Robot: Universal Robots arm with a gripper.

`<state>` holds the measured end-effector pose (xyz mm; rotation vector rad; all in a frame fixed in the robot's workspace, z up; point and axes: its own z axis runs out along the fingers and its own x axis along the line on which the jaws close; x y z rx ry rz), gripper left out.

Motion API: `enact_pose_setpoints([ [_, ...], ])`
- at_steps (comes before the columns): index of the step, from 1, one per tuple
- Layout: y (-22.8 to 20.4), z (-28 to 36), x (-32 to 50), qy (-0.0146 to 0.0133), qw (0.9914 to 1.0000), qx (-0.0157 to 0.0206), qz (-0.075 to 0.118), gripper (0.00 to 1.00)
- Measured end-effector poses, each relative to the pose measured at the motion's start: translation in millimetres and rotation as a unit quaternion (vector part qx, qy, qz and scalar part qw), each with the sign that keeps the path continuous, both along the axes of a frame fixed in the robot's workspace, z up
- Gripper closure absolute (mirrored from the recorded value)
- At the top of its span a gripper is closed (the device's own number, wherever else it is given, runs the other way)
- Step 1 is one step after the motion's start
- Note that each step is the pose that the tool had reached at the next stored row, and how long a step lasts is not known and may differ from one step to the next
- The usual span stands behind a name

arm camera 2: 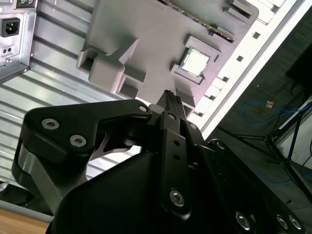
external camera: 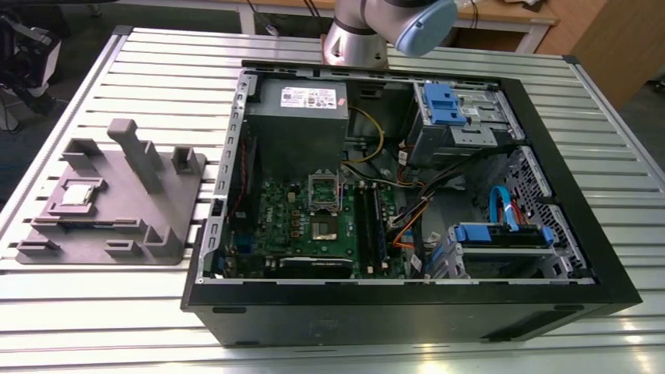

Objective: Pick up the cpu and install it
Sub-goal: 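Reach for the cpu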

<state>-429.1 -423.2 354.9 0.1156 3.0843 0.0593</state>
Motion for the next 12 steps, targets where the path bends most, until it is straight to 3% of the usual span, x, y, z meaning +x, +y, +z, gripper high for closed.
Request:
enact_pose_setpoints([
  [6,0.1,-0.5,-0.2,0.0004,1.00000,-0.0003,0.000,0.89],
  [9,0.1,-1.3,-0.3,0.0111,0.99994,-0.0003,0.000,0.89],
  [12,0.0,-1.4,-0.3,0.0132,0.99991,-0.0003,0.000,0.89],
])
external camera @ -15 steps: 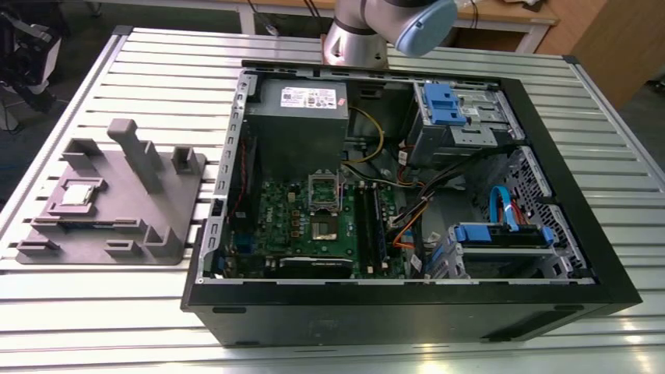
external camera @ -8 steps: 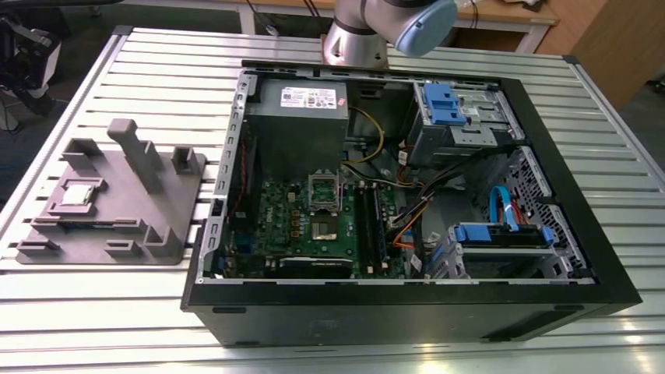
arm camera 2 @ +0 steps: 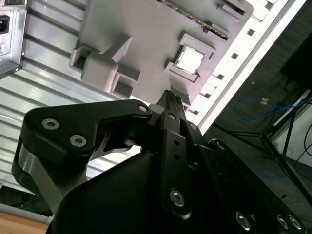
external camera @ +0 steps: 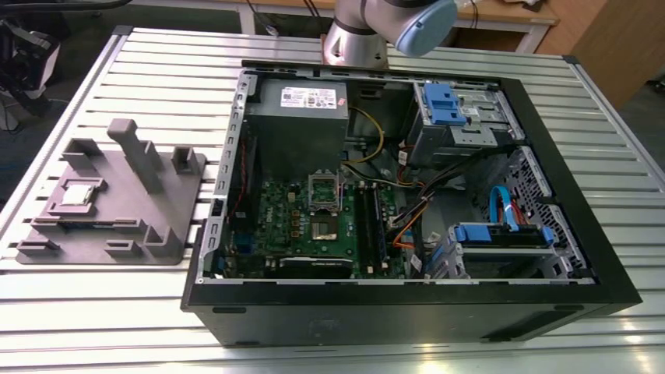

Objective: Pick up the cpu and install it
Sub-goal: 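Reach for the cpu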

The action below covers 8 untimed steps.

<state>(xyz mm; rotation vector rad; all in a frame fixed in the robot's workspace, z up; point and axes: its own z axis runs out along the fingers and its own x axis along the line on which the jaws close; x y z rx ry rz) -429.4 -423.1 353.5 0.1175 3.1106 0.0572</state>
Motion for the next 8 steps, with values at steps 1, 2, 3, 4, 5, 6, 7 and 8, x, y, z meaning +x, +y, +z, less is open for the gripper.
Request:
enact_pose_setpoints([
  [1,0.0,0.1,0.0,0.0002,1.00000,0.0000,0.000,0.89],
  [2,0.0,0.0,0.1,0.0003,1.00000,0.0000,0.000,0.89],
  [3,0.0,-0.1,0.1,0.0004,1.00000,0.0000,0.000,0.89],
  [4,0.0,-0.1,0.0,0.0005,1.00000,0.0000,0.000,0.89],
  [5,-0.3,-0.7,-0.1,0.0004,1.00000,0.0000,0.000,0.89],
  [6,-1.1,-1.7,-0.2,0.0004,1.00000,0.0000,0.000,0.89],
  [7,-1.8,-2.8,-0.5,0.0004,1.00000,0.0000,0.000,0.89],
  [8,-2.7,-4.1,-0.9,0.0004,1.00000,0.0001,0.000,0.89],
])
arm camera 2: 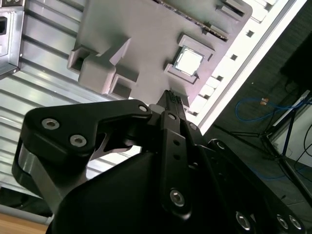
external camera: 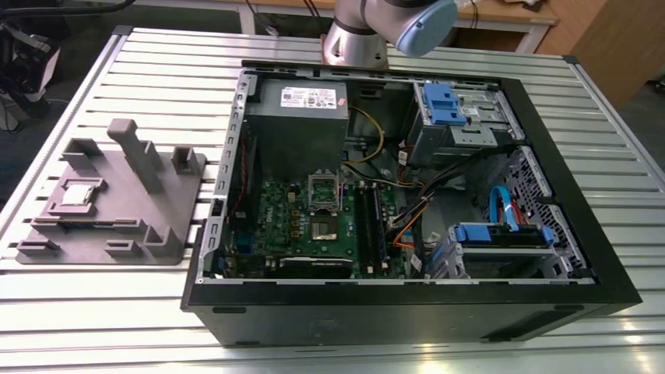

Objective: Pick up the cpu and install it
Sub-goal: 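Reach for the cpu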

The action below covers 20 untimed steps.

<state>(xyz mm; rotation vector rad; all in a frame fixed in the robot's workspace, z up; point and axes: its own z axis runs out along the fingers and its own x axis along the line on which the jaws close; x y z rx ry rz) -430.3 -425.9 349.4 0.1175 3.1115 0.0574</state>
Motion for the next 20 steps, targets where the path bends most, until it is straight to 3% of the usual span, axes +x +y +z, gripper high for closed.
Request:
enact_pose_setpoints([
  [6,-5.0,-10.1,-1.9,0.0000,1.00000,0.0000,0.000,0.89],
  [20,-12.2,-33.5,-9.3,0.0001,1.00000,-0.0001,0.000,0.89],
])
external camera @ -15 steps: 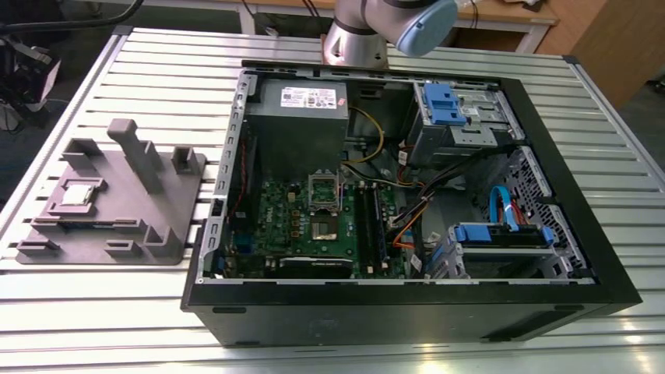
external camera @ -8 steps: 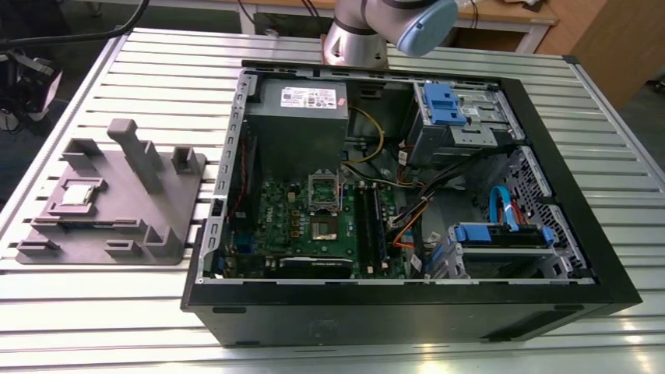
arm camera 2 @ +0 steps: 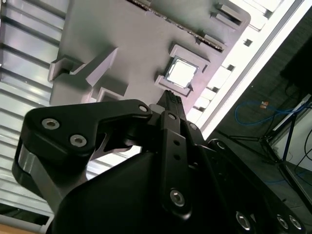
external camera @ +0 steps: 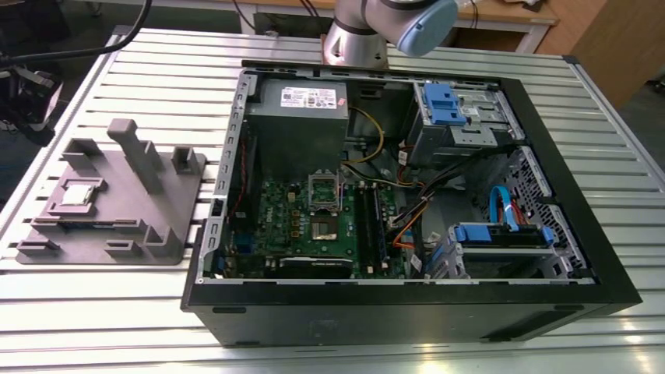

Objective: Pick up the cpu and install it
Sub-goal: 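Reach for the cpu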

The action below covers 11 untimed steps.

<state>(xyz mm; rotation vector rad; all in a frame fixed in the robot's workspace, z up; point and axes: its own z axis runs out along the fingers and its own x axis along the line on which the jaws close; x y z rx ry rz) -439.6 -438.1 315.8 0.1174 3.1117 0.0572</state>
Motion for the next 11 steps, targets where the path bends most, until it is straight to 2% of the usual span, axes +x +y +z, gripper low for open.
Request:
enact_pose_setpoints([
  [4,-3.1,-7.3,-1.4,-0.0001,1.00000,0.0001,0.000,0.89],
  [11,-4.5,-20.0,-5.2,0.0000,1.00000,0.0000,0.000,0.89],
])
